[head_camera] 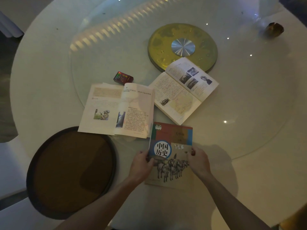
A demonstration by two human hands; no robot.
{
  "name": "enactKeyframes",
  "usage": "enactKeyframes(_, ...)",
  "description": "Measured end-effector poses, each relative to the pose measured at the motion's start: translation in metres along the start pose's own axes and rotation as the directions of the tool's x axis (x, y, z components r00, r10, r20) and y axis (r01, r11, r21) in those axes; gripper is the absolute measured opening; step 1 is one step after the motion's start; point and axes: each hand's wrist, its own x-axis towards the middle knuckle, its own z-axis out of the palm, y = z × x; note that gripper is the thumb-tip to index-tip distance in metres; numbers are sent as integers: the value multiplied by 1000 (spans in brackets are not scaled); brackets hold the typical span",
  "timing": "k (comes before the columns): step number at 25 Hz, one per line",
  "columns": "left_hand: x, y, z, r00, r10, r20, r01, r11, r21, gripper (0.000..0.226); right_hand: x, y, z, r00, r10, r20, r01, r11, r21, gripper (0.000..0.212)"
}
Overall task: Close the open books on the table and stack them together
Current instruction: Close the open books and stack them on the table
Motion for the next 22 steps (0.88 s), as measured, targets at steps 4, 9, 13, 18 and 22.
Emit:
enactKeyframes(4,17,-8,-43,978,-45,-205,16,990,-140,32,-2,-36,5,996,-23,-92,22,1000,-13,45)
enactKeyframes(9,58,-31,-142,852,-142,-504,43,978,-204,38,26,-126,33,986,-162,46,151,971,188,49)
enactKeyframes(13,92,-65,-200,820,-298,-489,242,954,-176,66,56,-180,63,973,-98,211,32,956,293,61)
enactKeyframes(18,125,-91,-232,857,-400,-324,391,915,-96,71,80,-203,93,978,60,198,-140,895,423,52)
enactKeyframes(22,138,-98,-240,866,-407,-289,403,912,-78,68,88,-216,105,960,179,216,-263,844,468,59)
